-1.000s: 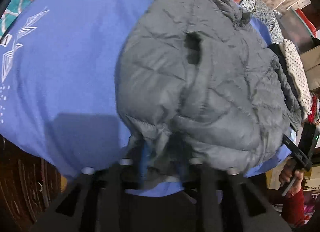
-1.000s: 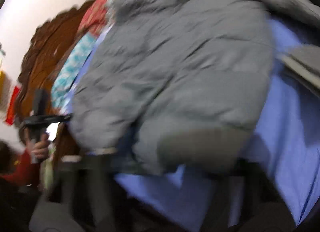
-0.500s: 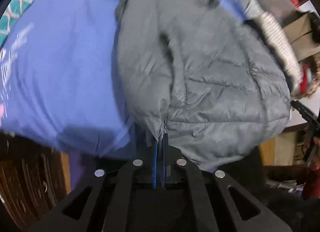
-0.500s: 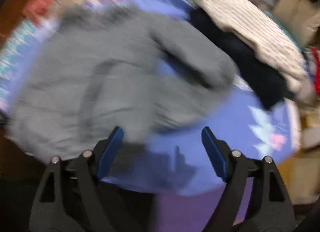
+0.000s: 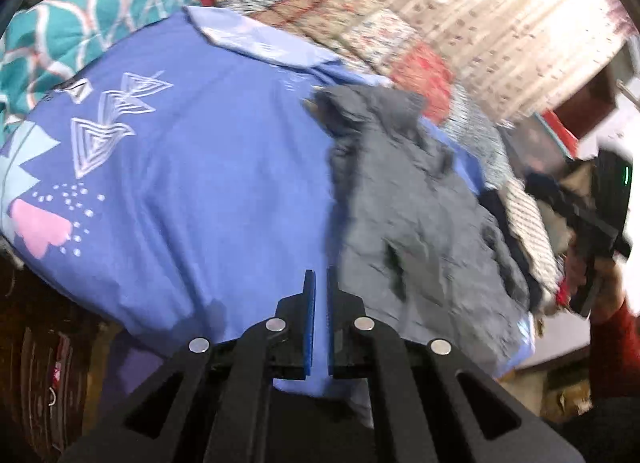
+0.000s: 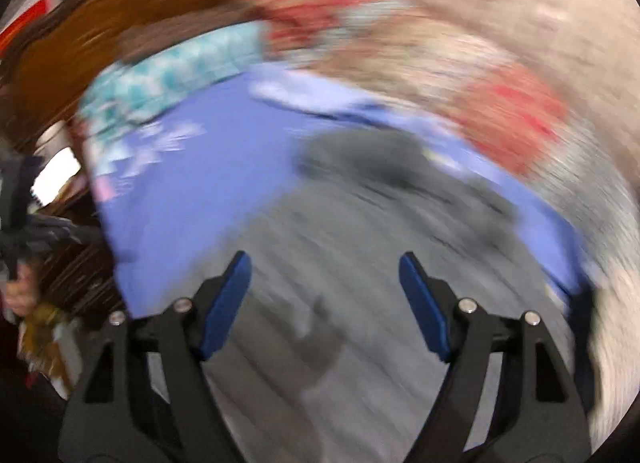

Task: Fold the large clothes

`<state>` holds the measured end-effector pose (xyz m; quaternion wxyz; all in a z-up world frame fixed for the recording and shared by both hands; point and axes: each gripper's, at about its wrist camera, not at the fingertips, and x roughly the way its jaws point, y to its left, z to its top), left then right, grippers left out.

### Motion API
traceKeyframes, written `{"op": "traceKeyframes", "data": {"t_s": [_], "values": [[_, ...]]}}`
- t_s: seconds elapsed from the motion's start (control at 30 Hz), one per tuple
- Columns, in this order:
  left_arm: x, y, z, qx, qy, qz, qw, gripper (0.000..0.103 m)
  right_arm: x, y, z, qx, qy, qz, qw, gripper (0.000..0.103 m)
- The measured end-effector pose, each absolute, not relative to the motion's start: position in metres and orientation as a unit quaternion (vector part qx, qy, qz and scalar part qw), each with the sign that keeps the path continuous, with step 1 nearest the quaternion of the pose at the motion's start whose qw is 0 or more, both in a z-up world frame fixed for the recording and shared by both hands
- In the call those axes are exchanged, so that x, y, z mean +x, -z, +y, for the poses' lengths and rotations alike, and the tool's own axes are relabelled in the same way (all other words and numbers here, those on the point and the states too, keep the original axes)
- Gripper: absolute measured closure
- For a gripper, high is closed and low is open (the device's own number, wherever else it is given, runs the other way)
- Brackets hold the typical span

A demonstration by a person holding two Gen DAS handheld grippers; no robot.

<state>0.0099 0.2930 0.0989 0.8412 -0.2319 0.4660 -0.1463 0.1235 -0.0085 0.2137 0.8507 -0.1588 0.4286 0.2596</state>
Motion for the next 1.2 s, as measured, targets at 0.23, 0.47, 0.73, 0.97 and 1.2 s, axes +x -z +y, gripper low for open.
{"op": "traceKeyframes", "data": {"t_s": [0.23, 0.47, 0.73, 0.97, 1.2], "values": [[0.027, -0.069, 0.308, -0.254, 0.168, 0.48, 0.823, 0.077, 0.24, -0.075, 0.124, -0.127, -0.262, 0.588, 0.755, 0.04], [0.048, -0.041, 0.308, -0.259, 0.193, 0.491, 0.809, 0.077, 0.24, -0.058, 0.042, -0.096, -0.185, 0.616, 0.76, 0.046], [0.048, -0.06, 0.302, -0.234, 0.212, 0.462, 0.829, 0.077, 0.251, -0.057, 0.097, -0.151, -0.165, 0.605, 0.764, 0.021], [0.03, -0.062, 0.328, -0.257, 0.179, 0.455, 0.834, 0.077, 0.281, -0.084, 0.149, -0.03, -0.268, 0.593, 0.759, 0.097], [0.02, -0.072, 0.358, -0.273, 0.125, 0.45, 0.841, 0.077, 0.287, -0.266, 0.229, 0.152, -0.518, 0.404, 0.739, 0.097]]}}
